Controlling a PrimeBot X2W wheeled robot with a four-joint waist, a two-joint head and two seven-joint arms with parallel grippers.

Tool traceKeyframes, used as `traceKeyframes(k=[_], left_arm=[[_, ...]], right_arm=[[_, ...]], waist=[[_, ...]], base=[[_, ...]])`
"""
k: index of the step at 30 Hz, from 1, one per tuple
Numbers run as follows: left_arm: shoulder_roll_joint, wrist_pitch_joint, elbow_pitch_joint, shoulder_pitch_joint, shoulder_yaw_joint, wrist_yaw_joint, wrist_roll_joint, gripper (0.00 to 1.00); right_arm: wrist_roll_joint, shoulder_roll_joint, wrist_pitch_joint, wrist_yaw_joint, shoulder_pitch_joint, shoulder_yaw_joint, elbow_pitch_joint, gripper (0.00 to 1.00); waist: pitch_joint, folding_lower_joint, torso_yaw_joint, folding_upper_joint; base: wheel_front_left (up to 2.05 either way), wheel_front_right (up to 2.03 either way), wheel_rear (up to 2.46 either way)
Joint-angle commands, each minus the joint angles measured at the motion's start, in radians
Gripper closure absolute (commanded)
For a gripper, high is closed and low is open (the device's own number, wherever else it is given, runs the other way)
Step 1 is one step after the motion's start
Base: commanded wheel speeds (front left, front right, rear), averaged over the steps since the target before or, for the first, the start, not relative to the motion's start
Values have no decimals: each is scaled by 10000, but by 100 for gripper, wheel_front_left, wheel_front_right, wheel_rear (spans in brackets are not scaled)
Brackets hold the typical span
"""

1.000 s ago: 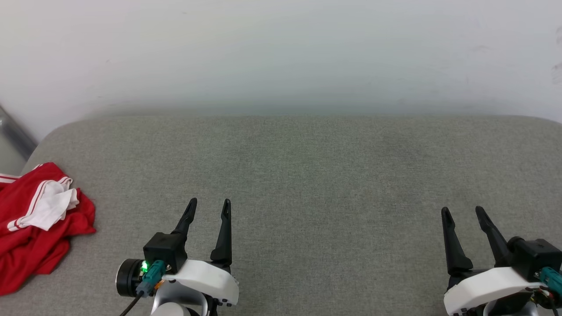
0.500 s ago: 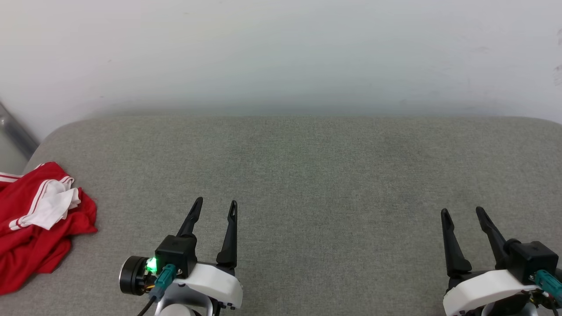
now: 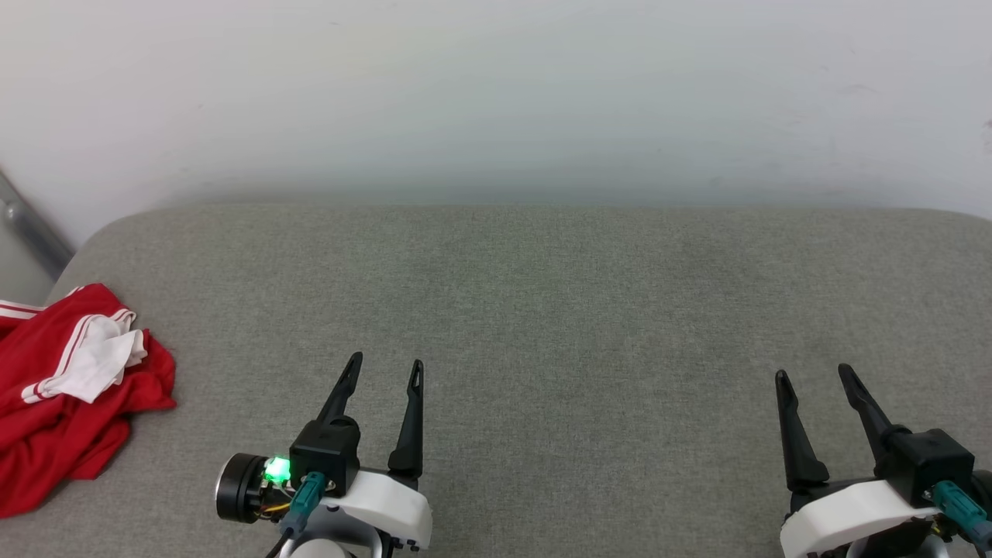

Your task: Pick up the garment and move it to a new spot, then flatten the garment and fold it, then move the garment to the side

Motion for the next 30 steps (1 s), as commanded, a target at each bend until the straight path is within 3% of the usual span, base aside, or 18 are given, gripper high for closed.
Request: traceKeyframes(k=[1, 14, 30], left_arm=[[-5, -77, 33, -106, 4, 45, 85, 0], [-64, -56, 347, -249, 182, 95, -178, 0], [-47, -56, 353, -402, 793, 263, -426, 0]], right_arm=[[-49, 32, -66, 0, 81, 2, 21, 0], [201, 31, -137, -1, 55, 37, 50, 0], [445, 29, -114, -1, -244, 568, -147, 0]], waist=[[5, 0, 11, 0], [27, 0, 608, 0], [299, 0, 3194, 0]], base=[[0, 0, 0], [0, 0, 0], [0, 0, 0]])
